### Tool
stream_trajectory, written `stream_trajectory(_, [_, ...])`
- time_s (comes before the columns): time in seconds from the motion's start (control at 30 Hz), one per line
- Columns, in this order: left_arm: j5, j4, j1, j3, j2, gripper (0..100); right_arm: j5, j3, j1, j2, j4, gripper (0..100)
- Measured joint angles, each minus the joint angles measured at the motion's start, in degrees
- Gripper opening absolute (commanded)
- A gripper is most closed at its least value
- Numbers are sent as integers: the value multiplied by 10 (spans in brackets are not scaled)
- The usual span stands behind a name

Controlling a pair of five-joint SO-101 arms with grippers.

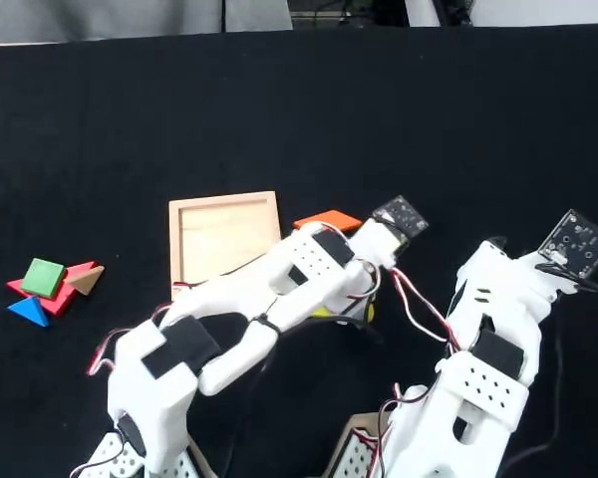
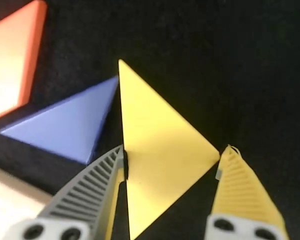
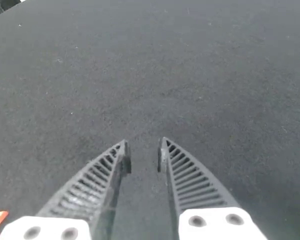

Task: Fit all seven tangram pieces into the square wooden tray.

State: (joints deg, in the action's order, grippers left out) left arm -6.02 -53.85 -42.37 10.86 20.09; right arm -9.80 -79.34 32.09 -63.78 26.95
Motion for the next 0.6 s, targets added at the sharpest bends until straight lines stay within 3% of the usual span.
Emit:
stream_trajectory(0.37, [-2, -4, 64, 71, -192, 166, 0, 0, 0, 0, 0, 103])
stream_trajectory(0.6, [84, -30, 197, 72, -278, 166, 0, 0, 0, 0, -34, 103])
